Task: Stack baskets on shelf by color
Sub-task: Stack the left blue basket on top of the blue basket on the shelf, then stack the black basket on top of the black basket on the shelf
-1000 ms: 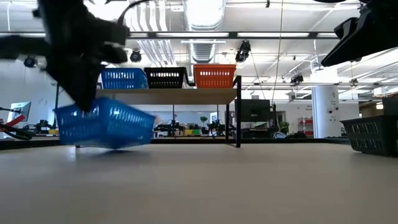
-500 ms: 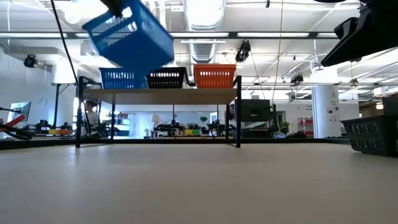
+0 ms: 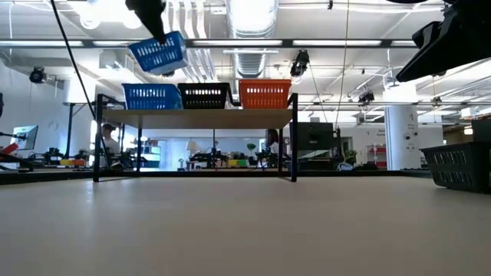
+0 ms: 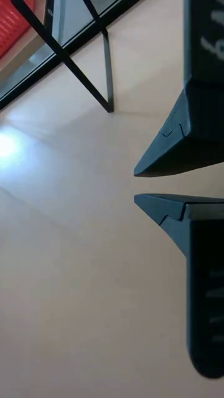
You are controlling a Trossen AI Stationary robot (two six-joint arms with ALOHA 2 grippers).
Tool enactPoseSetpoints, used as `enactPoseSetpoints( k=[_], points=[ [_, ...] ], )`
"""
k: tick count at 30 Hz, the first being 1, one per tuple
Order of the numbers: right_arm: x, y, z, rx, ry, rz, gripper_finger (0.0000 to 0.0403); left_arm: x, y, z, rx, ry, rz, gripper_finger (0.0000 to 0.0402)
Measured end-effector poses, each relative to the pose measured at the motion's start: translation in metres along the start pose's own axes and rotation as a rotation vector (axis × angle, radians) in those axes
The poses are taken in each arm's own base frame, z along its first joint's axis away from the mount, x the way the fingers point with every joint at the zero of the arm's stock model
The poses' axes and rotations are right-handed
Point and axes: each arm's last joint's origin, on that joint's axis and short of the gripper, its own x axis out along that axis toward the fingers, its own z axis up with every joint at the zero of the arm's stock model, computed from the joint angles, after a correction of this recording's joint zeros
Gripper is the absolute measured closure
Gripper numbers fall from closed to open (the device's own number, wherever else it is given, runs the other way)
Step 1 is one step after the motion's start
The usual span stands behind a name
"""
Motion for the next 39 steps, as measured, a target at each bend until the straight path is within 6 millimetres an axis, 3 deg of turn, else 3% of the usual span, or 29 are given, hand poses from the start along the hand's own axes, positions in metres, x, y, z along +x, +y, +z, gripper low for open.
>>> enactPoseSetpoints(
  k=[8,19,23,33,39],
  points=[
    [0.0,0.0,0.0,0.001,0.0,0.0,0.0355,0.036,0.012,-0.008,0.121,0.142,-0.109,0.04],
    [0.0,0.0,0.0,0.001,0.0,0.0,0.0355,0.049,0.001,-0.014,0.181,0.195,-0.139,0.04],
    [0.0,0.0,0.0,0.001,0.0,0.0,0.0355,0.05,-0.001,-0.013,0.186,0.195,-0.139,0.0385],
    [0.0,0.0,0.0,0.001,0.0,0.0,0.0355,0.047,0.001,-0.013,0.154,0.163,-0.166,0.0302],
    [0.0,0.0,0.0,0.001,0.0,-0.001,0.0355,0.036,0.009,-0.013,0.102,0.122,-0.161,0.0286]
  ],
)
